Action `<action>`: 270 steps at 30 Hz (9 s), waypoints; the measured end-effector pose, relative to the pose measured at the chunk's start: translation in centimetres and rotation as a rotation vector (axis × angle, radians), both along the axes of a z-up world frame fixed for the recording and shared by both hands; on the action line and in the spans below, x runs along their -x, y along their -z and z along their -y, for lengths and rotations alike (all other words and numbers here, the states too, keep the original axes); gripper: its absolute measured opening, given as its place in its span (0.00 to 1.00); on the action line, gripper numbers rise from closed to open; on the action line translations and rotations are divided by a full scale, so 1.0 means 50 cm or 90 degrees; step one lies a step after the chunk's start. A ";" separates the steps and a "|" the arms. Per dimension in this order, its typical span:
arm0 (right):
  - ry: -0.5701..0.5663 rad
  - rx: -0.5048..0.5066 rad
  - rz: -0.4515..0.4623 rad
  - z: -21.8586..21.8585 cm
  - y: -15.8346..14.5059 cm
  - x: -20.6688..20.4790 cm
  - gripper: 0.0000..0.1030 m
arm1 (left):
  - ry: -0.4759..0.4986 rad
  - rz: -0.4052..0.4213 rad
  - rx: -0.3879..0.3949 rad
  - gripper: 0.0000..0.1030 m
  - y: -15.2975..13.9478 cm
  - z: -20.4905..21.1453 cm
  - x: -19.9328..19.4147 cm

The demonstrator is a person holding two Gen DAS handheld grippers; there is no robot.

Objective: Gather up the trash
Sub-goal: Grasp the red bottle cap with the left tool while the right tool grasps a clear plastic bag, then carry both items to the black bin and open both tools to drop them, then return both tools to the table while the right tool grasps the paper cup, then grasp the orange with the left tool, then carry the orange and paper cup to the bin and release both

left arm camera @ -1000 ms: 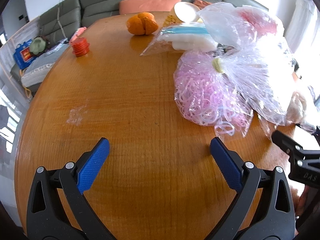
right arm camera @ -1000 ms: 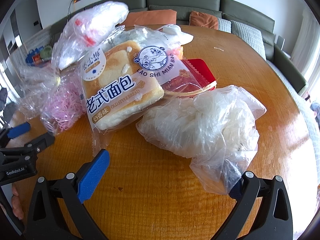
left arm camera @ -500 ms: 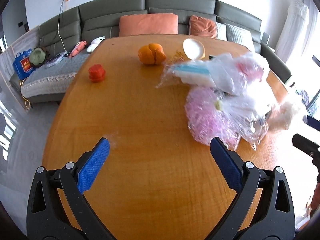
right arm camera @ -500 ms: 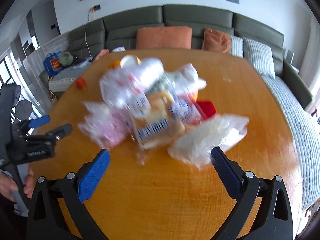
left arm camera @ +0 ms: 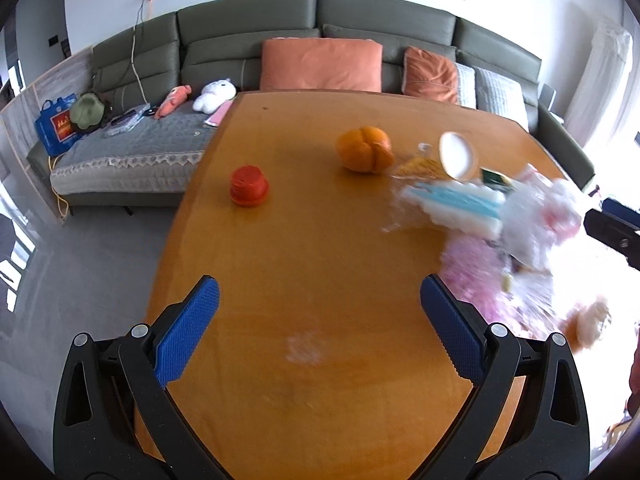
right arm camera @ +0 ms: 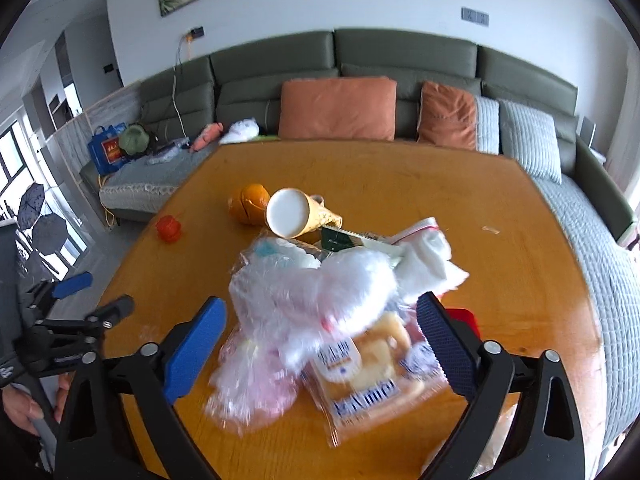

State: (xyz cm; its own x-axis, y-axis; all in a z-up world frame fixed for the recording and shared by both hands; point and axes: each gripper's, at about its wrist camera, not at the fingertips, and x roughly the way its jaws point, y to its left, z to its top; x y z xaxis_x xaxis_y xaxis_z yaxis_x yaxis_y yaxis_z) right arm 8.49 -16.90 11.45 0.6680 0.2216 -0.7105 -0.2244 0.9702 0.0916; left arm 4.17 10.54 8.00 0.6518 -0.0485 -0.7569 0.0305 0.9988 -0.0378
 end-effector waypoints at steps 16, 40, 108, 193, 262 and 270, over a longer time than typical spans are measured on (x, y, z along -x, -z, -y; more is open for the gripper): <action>0.011 -0.015 -0.002 -0.034 -0.007 -0.086 0.63 | -0.055 -0.054 -0.004 0.94 0.066 -0.113 -0.225; -0.063 -0.028 0.020 -0.149 -0.071 -0.060 0.63 | -0.065 -0.056 0.048 0.42 0.059 -0.185 -0.175; -0.363 -0.011 -0.103 -0.778 0.012 0.065 0.77 | -0.353 -0.097 0.049 0.94 0.079 -0.610 0.247; 0.145 -0.218 -0.193 0.016 -0.017 -0.333 0.62 | 0.070 -0.107 0.061 0.54 0.086 0.084 -0.362; -0.444 -0.030 -0.306 -1.069 0.062 0.110 0.75 | -0.487 -0.125 0.086 0.95 0.113 -0.775 0.349; -0.424 -0.041 -0.298 -1.038 0.050 0.090 0.75 | -0.464 -0.122 0.082 0.95 0.105 -0.757 0.331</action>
State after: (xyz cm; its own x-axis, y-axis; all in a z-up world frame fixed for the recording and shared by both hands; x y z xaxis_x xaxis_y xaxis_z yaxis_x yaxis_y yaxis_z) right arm 4.01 35.01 8.94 0.0186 0.5176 -0.8554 -0.6767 0.6363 0.3703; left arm -12.37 48.41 2.75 0.4110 0.2486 -0.8771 -0.6534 0.7512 -0.0933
